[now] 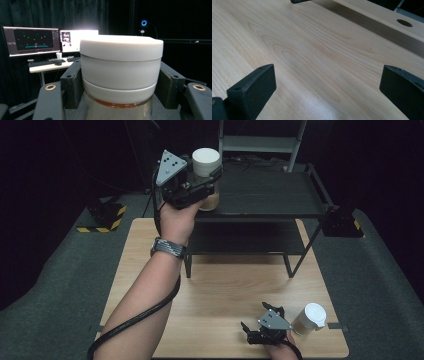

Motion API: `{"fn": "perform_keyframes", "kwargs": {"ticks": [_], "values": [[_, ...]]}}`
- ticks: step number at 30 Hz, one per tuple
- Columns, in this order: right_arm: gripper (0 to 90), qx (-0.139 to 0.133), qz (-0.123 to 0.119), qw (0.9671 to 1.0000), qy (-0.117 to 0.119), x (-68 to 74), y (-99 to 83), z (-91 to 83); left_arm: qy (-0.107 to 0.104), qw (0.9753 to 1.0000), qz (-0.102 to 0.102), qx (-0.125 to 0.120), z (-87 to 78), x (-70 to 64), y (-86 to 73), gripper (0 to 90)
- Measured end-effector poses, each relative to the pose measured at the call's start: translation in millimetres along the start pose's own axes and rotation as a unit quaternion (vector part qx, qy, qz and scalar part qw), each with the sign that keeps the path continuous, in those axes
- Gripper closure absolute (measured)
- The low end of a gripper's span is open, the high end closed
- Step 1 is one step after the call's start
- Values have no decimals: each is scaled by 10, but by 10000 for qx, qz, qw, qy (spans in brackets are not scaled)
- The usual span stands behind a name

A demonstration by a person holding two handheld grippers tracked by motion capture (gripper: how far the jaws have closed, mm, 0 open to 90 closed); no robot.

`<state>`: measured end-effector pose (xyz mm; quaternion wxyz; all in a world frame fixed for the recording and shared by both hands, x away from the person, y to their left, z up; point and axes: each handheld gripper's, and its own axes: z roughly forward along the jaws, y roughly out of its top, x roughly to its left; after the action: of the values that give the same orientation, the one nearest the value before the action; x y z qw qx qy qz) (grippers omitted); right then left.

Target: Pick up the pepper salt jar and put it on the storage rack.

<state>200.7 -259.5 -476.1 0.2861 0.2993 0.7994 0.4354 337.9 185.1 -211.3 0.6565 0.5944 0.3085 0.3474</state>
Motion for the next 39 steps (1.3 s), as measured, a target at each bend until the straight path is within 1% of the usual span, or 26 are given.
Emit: {"fn": "perform_keyframes", "kwargs": {"ticks": [3, 7, 9, 18, 26, 28, 35, 39], "values": [[0, -3, -8, 10000, 6, -1, -1, 0, 59, 10000, 41, -36, 58, -27, -12, 341], [0, -4, -1, 10000, 8, -4, -2, -1, 84, 9999, 30, -51, 108, -45, -26, 341], [0, -4, -2, 10000, 12, -5, -1, -1, 88, 9999, 44, -30, 164, -62, -45, 341], [0, -18, 16, 10000, 13, -13, -7, -1, 100, 9999, 86, 27, 287, -112, -67, 341], [0, -14, 11, 10000, 15, -13, -6, -2, 118, 9998, 65, 110, 348, -141, -105, 341], [0, -17, 15, 10000, 16, -13, -7, -2, 139, 9998, 27, 121, 358, -141, -116, 341], [0, -25, 24, 10000, 22, -14, -9, -2, 141, 9997, 41, 174, 376, -122, -130, 340], [0, -25, 22, 10000, 22, -14, -9, -2, 133, 9998, -50, 163, 369, -91, -145, 339]]}}
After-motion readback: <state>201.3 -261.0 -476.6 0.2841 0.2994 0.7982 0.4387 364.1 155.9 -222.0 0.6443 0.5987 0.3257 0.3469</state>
